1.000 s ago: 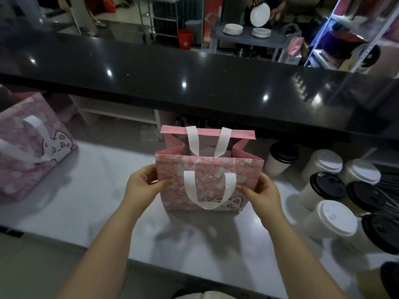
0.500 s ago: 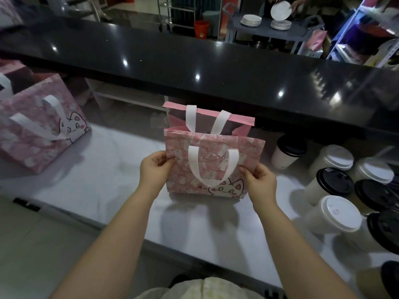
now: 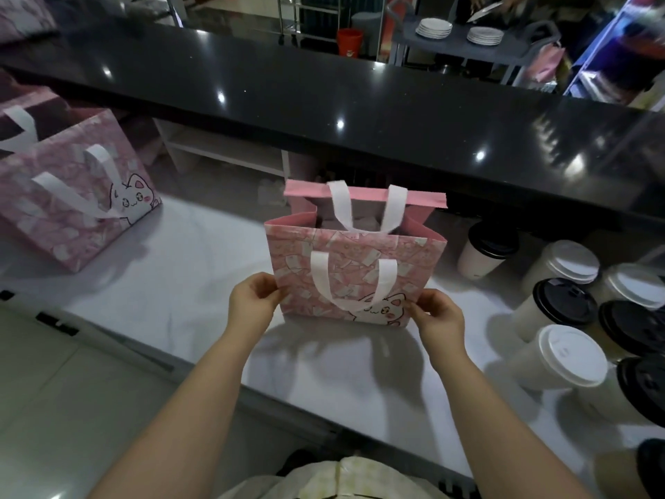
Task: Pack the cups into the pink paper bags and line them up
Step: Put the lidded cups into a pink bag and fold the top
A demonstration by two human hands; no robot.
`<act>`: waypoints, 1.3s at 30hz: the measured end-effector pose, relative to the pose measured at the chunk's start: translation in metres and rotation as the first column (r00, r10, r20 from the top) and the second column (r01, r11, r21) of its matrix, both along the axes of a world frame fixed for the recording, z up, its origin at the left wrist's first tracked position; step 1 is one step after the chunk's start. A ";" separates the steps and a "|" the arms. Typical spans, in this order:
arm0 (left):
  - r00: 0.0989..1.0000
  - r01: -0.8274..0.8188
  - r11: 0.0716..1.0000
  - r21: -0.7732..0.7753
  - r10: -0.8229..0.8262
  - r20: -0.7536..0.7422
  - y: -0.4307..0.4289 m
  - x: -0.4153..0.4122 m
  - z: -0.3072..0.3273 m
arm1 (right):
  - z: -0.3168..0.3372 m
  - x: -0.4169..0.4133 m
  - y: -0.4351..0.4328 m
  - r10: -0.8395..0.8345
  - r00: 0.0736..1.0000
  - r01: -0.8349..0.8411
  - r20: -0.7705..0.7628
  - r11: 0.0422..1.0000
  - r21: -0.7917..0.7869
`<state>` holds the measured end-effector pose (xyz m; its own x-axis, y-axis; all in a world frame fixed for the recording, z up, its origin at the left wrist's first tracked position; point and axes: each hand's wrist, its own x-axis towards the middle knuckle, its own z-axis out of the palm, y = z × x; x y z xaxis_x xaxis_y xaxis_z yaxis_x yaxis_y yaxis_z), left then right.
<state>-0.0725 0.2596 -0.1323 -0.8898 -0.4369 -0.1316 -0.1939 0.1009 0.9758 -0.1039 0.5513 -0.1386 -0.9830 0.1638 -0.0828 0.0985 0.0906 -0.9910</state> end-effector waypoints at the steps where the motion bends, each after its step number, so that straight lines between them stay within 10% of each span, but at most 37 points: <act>1: 1.000 0.015 0.999 -0.036 -0.014 0.003 -0.002 0.000 0.003 | 0.004 -0.001 0.001 0.021 1.000 -0.021 -0.014 1.000 0.002; 8: 0.956 0.089 0.993 -0.078 -0.107 -0.272 -0.014 -0.027 0.072 | 0.080 -0.026 0.006 0.156 0.962 -0.191 -0.223 0.971 -0.143; 19: 0.955 0.179 0.977 -0.117 -0.201 -0.219 -0.006 -0.072 0.100 | 0.097 -0.065 -0.013 0.040 0.986 -0.053 -0.160 0.995 -0.079; 25: 0.958 0.220 0.975 -0.041 -0.224 -0.182 -0.020 -0.076 0.085 | 0.099 -0.073 0.010 0.384 0.922 -0.384 -0.040 0.923 0.005; 34: 0.888 0.454 0.888 0.073 -0.446 -0.110 -0.023 -0.104 0.091 | 0.101 -0.097 0.008 0.470 0.881 -0.474 -0.058 0.878 -0.070; 39: 0.922 0.357 0.928 0.107 -0.331 -0.201 -0.013 -0.114 0.083 | 0.089 -0.100 -0.004 0.266 0.960 -0.276 -0.083 0.949 -0.155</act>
<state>-0.1869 0.2464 -0.0492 -0.9961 -0.0882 0.0037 0.0044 -0.0081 1.0000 -0.2038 0.5474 -0.0499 -0.9924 -0.1201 -0.0254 0.0325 -0.0579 -0.9978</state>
